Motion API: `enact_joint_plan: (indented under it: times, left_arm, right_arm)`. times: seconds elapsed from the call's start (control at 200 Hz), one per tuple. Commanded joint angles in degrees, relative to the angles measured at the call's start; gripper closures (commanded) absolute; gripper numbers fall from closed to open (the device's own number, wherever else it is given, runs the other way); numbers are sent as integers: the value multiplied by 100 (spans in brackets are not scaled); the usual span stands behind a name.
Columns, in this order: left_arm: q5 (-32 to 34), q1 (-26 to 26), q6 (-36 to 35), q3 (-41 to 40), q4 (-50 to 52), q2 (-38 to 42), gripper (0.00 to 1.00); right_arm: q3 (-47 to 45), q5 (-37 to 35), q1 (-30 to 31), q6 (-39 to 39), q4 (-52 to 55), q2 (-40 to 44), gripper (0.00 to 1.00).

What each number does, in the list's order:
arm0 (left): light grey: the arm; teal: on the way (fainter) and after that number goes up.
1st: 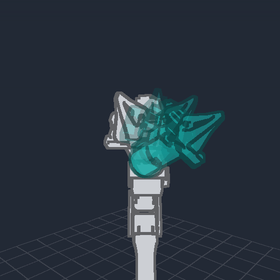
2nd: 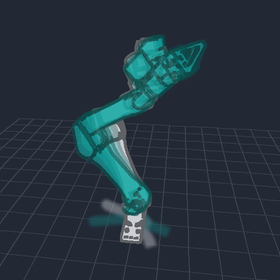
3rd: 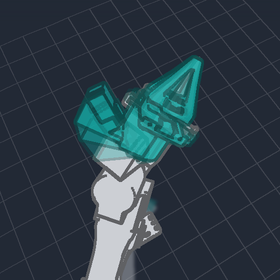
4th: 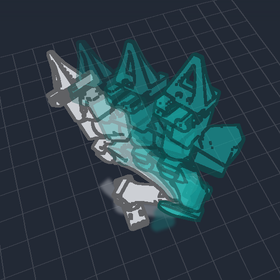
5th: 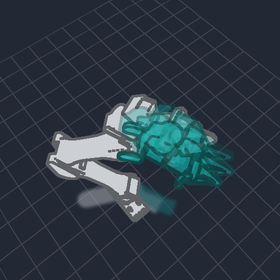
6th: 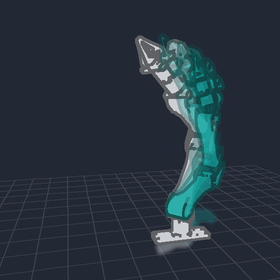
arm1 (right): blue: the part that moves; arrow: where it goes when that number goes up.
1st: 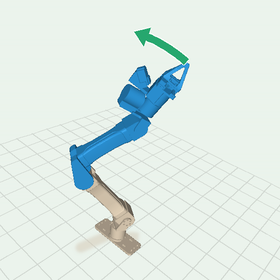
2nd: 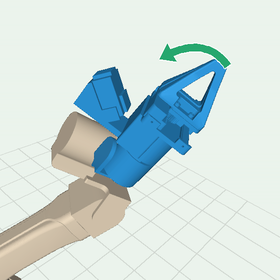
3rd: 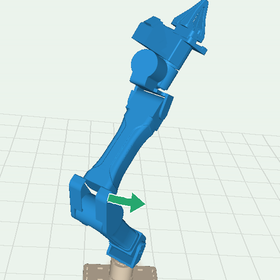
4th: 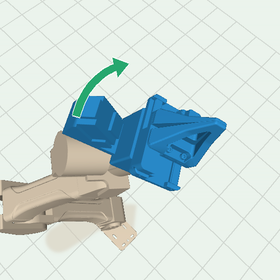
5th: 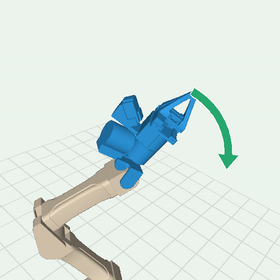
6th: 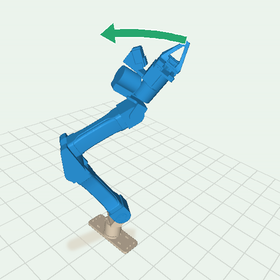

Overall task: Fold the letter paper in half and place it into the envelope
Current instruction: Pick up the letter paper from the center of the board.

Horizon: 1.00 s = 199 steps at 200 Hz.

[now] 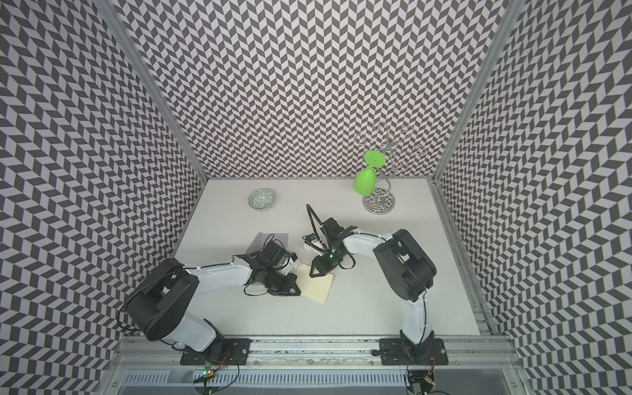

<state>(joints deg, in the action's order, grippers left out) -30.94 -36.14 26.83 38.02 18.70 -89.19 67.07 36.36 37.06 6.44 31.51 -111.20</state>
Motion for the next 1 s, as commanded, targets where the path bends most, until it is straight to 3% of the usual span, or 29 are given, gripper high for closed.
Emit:
enact_joint_plan:
  times: [0.0,0.145,0.27,0.366,0.441,0.551,0.616,0.726,0.841,0.991]
  left_arm:
    - [685,63,-129,4,249,-57,97]
    - [677,67,-135,71,253,-110,97]
    - [683,68,-147,182,299,-94,97]
    - [810,72,-156,320,381,40,96]
    - [911,111,-174,529,508,188,84]
    - [1217,215,-187,985,747,506,55]
    - [1654,335,-122,1277,948,749,48]
    - [2490,739,117,1552,1167,1295,43]
    - [3172,1395,354,1469,1256,1814,38]
    - [2987,2505,465,1000,985,1942,36]
  right_arm:
    - [-119,-633,40,128,490,-66,68]
    - [-74,-606,42,101,464,-103,79]
    - [-45,-478,38,78,427,-108,100]
    - [-21,-471,30,6,366,-12,100]
    - [18,-563,-55,-180,270,152,100]
    - [68,-569,-286,-488,17,571,100]
    - [149,-749,-385,-630,-154,926,100]
    - [396,-1292,-446,-765,-289,1434,100]
    - [567,-1340,-542,-853,-377,1723,100]
    - [319,-1190,-653,-1466,-899,2044,100]
